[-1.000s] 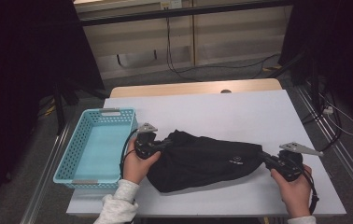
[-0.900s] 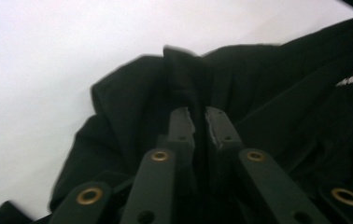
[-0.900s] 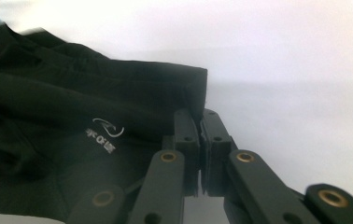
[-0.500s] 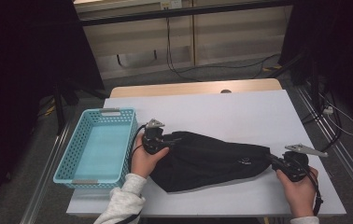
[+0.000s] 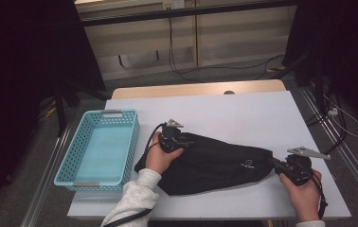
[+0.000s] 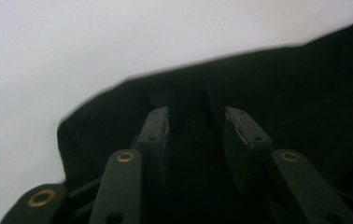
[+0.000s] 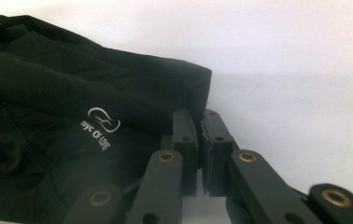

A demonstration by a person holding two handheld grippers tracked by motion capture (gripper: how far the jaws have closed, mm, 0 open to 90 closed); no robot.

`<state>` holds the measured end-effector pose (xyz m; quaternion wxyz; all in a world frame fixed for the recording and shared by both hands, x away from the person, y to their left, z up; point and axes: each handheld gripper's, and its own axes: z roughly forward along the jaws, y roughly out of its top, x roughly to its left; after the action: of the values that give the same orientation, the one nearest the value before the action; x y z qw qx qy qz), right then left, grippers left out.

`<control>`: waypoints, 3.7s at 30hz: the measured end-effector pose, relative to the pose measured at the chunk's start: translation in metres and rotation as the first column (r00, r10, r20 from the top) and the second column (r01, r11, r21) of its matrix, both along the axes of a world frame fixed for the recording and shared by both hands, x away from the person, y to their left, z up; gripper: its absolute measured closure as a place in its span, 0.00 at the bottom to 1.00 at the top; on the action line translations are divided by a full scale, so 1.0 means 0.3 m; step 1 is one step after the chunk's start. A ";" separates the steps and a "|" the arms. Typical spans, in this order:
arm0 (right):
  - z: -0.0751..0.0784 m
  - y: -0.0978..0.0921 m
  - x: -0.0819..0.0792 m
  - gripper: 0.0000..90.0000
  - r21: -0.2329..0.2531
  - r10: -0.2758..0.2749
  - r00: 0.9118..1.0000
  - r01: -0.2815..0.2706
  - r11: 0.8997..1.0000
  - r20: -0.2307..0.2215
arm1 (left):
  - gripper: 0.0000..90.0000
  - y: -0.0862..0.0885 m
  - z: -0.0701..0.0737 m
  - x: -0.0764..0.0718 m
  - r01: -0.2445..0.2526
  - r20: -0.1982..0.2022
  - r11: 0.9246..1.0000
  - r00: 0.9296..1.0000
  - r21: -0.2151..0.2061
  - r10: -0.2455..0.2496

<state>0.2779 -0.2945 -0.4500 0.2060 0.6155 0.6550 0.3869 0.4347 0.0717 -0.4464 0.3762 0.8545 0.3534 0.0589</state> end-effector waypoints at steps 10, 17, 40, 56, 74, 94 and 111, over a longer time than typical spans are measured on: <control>-0.003 0.013 -0.003 0.96 -0.007 0.020 1.000 -0.020 1.000 -0.007 | 0.74 0.006 -0.026 -0.055 0.027 -0.016 0.999 1.000 -0.026 -0.027; -0.004 0.035 0.003 0.96 -0.019 0.041 0.999 -0.041 0.999 -0.008 | 0.93 0.000 -0.017 -0.047 0.016 -0.031 0.999 0.999 -0.027 -0.017; -0.003 0.100 0.019 0.99 0.011 0.159 0.987 -0.159 0.987 0.009 | 0.98 0.230 0.104 -0.011 -0.124 0.005 0.965 0.992 -0.229 0.129; 0.135 0.000 0.008 0.99 0.085 0.055 0.982 -0.071 0.994 0.180 | 0.98 0.180 0.257 0.008 -0.057 0.081 0.958 0.993 -0.280 0.083; 0.018 0.055 -0.026 1.00 -0.053 0.161 0.987 -0.161 0.986 -0.012 | 0.98 0.203 0.062 -0.127 -0.039 0.027 0.982 0.999 -0.183 0.044; 0.010 0.033 -0.051 1.00 -0.053 0.134 0.991 -0.135 0.989 -0.023 | 0.52 0.178 0.077 -0.057 -0.107 0.019 0.988 0.994 -0.113 0.110; 0.029 0.019 -0.058 1.00 -0.028 0.124 0.992 -0.124 0.992 0.028 | 0.95 0.192 0.115 -0.047 -0.052 -0.004 0.980 0.999 -0.190 0.052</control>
<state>0.2605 -0.2888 -0.4413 0.1992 0.5651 0.6939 0.3994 0.4205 0.1293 -0.4119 0.4546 0.8050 0.3796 0.0352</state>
